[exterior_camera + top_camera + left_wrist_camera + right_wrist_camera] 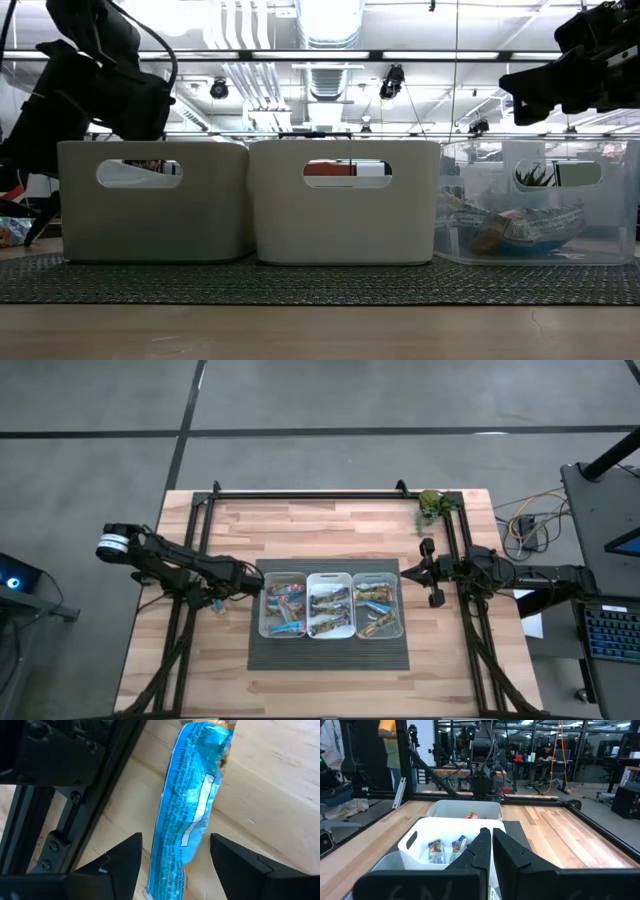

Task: Pick and place Granola Bars by type
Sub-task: Put the yellow granola bar into the transparent bin

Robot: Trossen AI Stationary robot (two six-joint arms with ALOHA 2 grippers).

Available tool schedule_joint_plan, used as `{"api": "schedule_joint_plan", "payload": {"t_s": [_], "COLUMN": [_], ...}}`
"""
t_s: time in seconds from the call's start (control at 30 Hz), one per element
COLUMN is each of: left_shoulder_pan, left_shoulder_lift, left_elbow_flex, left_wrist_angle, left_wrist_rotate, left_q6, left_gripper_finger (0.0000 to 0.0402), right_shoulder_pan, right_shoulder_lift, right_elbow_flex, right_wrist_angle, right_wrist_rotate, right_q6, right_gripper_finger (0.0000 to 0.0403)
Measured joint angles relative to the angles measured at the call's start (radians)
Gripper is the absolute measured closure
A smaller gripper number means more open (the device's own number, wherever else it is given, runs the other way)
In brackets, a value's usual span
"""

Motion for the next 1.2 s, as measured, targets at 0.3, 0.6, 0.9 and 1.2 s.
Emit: {"api": "schedule_joint_plan", "payload": {"t_s": [0.3,0.6,0.9,1.2], "left_shoulder_pan": [0.000,0.000,0.000,0.000], "left_shoulder_lift": [0.003,0.002,-0.003,-0.010], "left_elbow_flex": [-0.004,-0.019,-0.021,-0.006], "left_wrist_angle": [0.013,0.061,0.076,0.075], "left_wrist_rotate": [-0.003,-0.011,-0.015,-0.001], "left_q6": [-0.012,-0.027,-0.029,-0.029], "left_gripper_finger": [0.0196,0.0272,0.0332,0.0351], "right_shoulder_pan": [0.000,0.000,0.000,0.000], "right_shoulder_lift": [0.000,0.000,0.000,0.000], "right_elbow_flex": [0.000,0.000,0.000,0.000], "right_wrist_angle": [0.000,0.000,0.000,0.000], "right_wrist_rotate": [0.000,0.000,0.000,0.000], "right_q6": [0.000,0.000,0.000,0.000], "right_gripper_finger": [0.0394,0.0394,0.0394,0.0394]}}
